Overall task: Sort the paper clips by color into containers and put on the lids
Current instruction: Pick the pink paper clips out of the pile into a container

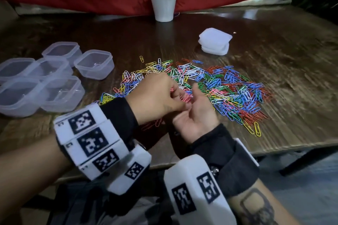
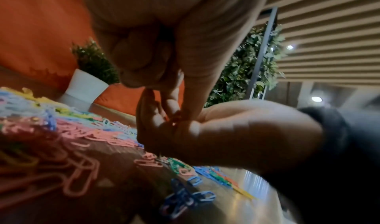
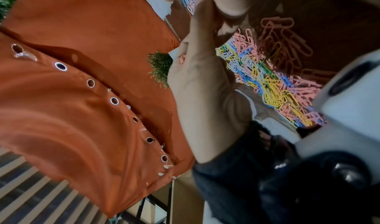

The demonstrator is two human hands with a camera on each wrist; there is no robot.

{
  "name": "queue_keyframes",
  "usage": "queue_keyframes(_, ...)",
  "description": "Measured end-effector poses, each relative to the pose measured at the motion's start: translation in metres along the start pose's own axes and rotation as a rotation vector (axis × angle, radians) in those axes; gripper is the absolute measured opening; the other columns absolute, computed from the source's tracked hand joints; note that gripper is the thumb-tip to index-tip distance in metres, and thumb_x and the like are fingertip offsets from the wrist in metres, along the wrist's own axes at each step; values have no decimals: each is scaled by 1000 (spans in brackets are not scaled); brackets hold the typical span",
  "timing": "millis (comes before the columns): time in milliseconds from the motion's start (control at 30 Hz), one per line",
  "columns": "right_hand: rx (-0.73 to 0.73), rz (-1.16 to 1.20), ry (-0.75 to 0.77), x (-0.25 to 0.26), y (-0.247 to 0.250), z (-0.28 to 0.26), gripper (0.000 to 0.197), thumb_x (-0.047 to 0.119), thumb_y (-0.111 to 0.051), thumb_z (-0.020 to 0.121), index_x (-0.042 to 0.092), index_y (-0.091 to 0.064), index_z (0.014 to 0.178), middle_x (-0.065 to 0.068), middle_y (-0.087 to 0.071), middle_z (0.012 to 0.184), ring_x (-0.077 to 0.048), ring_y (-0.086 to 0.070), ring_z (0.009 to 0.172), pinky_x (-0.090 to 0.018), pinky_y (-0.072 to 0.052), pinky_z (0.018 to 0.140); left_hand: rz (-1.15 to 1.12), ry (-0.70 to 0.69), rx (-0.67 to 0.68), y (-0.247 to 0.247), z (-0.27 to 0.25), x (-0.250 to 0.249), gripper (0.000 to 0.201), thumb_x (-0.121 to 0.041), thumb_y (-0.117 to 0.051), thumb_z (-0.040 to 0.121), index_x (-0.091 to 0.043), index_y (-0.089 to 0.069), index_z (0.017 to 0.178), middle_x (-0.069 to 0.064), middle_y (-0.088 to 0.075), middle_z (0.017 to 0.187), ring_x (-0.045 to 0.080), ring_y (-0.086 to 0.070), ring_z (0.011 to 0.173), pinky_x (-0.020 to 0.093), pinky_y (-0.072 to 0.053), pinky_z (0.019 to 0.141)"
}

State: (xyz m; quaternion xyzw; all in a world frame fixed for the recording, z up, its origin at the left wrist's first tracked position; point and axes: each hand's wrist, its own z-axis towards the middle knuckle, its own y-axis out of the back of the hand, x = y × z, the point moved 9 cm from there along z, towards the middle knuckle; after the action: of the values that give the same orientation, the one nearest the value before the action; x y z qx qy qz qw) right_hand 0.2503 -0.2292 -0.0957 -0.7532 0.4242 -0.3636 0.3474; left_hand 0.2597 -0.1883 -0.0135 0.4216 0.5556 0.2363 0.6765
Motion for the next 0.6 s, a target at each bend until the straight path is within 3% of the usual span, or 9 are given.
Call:
queue_keyframes(67,-30,-29,11,2,3,-1,36,27,-36,100,8,-44,70,-3,-51,46,-13,-54,37,-20,-49,44,-37,42,52,2,-3,1,30,-30,-80,69,-18,-57,54,-15,-47,35,-6,-62,65,18,-45,58)
queue_keyframes(133,-46,-57,35,12,7,-3,38,20,-32,101,8,-41,66,-3,-45,50,-10,-47,37,-18,-45,43,-98,63,68,9,-3,5,28,-33,-81,64,-16,-60,59,-12,-38,30,-3,-42,38,10,-28,41)
queue_keyframes(200,-21,-81,54,31,8,-7,35,16,-29,101,9,-38,68,-2,-40,50,-8,-41,38,-15,-39,38,-171,89,59,18,1,15,30,-35,-81,61,-14,-60,60,-11,-33,30,3,-33,33,13,-23,40)
queue_keyframes(300,27,-271,75,78,3,-17,34,14,-28,100,11,-39,68,3,-34,48,-3,-29,35,-9,-19,27,-148,162,96,22,11,35,28,-36,-78,63,-12,-63,63,-13,-41,35,0,-38,38,22,-26,48)
queue_keyframes(367,37,-618,151,120,-8,-24,35,21,-31,100,15,-40,67,7,-31,42,-2,-24,29,-11,-13,26,-78,182,147,17,19,41,26,-37,-78,65,-13,-66,65,-13,-47,38,-2,-42,42,18,-30,45)
queue_keyframes(467,-51,-1334,362,173,-28,-23,46,45,-36,96,20,-40,58,8,-30,41,-5,-24,31,-13,-13,33,45,141,207,1,32,34,23,-37,-77,69,-18,-65,62,-12,-45,36,1,-42,40,12,-27,39)
queue_keyframes(533,-93,-1717,426,185,-36,-15,49,43,-40,96,18,-43,54,5,-32,44,-10,-25,37,-16,-15,39,167,90,218,-12,39,25,23,-40,-76,71,-22,-64,64,-10,-45,42,4,-41,46,21,-27,45)
queue_keyframes(600,-84,-2029,411,181,-38,-2,43,30,-43,98,15,-52,59,2,-39,52,-13,-30,44,-16,-22,34,206,41,233,-26,44,15,22,-41,-76,71,-22,-66,69,-10,-47,51,4,-39,51,25,-26,49)
